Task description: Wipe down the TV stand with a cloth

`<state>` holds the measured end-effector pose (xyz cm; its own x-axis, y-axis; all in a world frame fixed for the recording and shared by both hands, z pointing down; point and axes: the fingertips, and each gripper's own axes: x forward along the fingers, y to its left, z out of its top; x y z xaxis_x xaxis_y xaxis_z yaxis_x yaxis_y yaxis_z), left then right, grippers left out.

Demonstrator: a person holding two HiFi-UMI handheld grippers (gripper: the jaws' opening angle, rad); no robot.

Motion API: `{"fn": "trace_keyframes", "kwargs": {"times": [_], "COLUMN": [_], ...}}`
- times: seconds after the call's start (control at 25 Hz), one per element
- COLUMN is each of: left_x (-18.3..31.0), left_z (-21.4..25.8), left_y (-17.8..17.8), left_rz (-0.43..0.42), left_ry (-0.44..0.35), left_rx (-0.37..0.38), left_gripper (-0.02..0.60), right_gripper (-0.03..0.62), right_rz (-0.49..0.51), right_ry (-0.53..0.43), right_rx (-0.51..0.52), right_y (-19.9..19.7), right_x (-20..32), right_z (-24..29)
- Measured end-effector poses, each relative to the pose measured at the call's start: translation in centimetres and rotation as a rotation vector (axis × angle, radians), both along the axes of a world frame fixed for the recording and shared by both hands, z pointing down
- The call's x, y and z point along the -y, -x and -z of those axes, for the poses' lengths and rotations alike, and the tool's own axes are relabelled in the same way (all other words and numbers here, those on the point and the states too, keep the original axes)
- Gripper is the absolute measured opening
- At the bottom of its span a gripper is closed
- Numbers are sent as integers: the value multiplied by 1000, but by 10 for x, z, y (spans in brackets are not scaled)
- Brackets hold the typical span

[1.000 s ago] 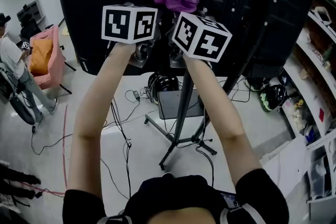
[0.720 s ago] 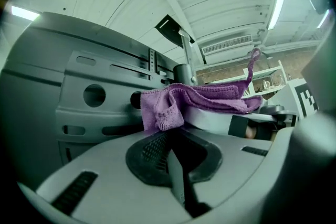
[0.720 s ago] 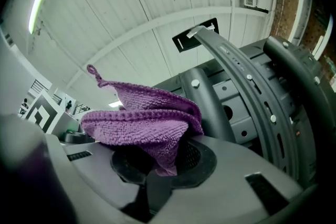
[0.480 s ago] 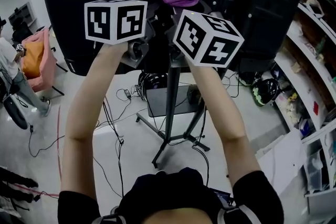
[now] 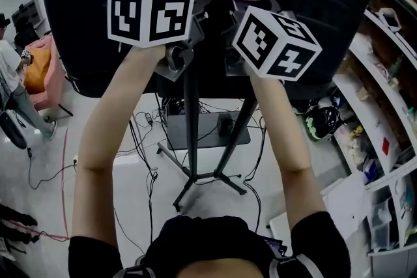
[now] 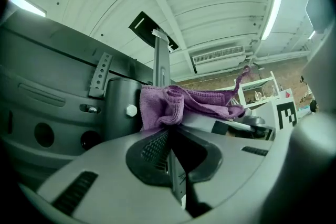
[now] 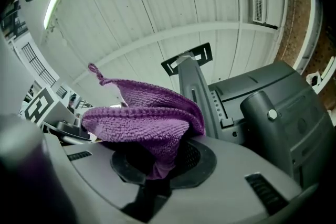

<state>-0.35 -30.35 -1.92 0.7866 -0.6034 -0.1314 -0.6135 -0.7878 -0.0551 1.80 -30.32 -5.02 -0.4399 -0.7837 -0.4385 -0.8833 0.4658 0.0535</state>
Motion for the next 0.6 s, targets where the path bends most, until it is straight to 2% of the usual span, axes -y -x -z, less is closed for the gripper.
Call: {"fn": "trace_keyframes", "kwargs": {"times": [0.32, 0.6], "left_x": [3, 3], "left_z": [0, 3], "left_y": [4, 22], "left_rz": [59, 130], "left_ry": [11, -29], "left_rx": [-15, 1], "left_gripper": [6, 6], "right_gripper": [64, 64], "right_rz": [56, 73], "right_ry": [77, 45], "right_rx": [-30, -48], "right_y": [3, 12], "right_x": [44, 49], "right_z": [-9, -7]}}
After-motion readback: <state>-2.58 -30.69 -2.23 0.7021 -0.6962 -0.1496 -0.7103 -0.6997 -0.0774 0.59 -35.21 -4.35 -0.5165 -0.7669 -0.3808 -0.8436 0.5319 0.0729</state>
